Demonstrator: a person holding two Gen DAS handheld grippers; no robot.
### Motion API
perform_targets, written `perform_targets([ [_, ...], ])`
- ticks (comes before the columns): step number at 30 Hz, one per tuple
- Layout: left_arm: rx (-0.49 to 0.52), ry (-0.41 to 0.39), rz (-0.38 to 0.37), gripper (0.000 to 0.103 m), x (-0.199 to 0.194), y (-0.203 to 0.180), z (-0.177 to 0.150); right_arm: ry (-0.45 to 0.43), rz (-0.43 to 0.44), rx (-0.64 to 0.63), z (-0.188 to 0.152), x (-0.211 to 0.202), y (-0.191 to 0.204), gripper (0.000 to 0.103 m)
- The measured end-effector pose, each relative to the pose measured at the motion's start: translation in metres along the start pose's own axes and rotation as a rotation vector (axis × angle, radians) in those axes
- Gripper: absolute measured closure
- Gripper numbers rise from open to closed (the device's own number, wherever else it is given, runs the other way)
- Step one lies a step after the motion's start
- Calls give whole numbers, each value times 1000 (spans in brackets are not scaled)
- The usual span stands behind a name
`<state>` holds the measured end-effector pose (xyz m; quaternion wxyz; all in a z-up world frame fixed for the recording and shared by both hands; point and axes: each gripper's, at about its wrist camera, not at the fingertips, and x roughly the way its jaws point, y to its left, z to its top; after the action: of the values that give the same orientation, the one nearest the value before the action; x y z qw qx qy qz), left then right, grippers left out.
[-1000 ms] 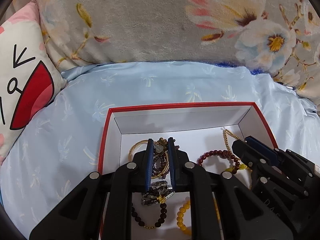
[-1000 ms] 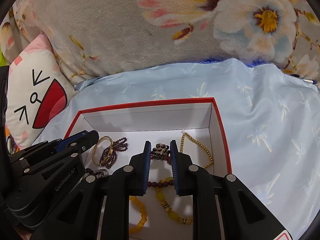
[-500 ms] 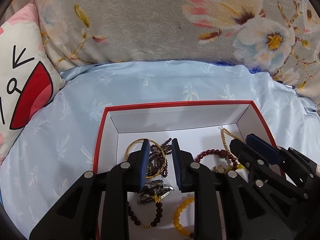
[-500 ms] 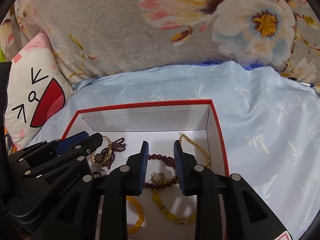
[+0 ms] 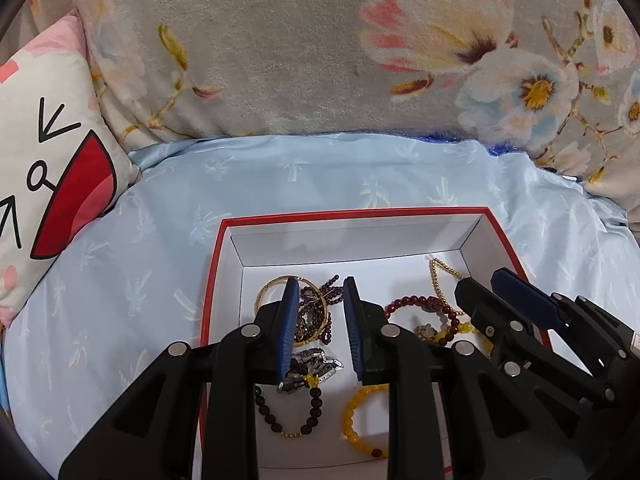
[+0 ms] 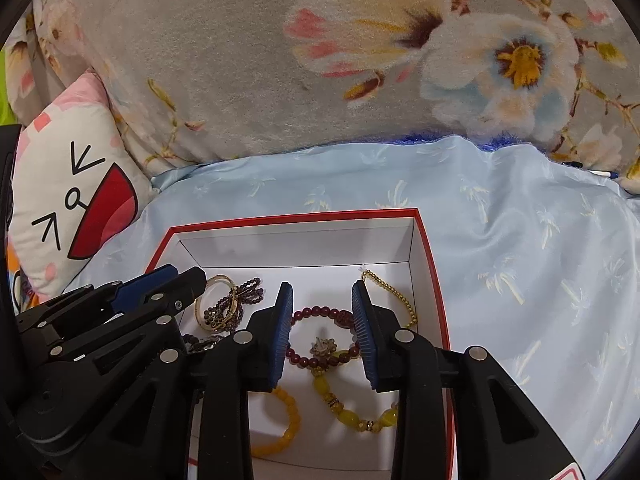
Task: Organize jewelry
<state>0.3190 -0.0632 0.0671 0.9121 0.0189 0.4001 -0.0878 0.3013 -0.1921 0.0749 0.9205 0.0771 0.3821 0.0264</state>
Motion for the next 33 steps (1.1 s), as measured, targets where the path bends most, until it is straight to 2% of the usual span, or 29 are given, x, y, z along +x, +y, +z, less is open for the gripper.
perform_targets([
  [7,3,-10,-10,81,-19,-1,-9,-13,-10,-12,-7,-20,4,71],
  [9,6,-17,-13,81,-25,-2,-12,-18,-15,-11,-10,-27,4,67],
  [23,5,-37,-24,81,-64,-10,-36,-45,-26,-7,-35,-70,2,66],
  [33,21,-38,-17,80,-76,-17,-57,-44,-37,0,-57,-85,-1,66],
])
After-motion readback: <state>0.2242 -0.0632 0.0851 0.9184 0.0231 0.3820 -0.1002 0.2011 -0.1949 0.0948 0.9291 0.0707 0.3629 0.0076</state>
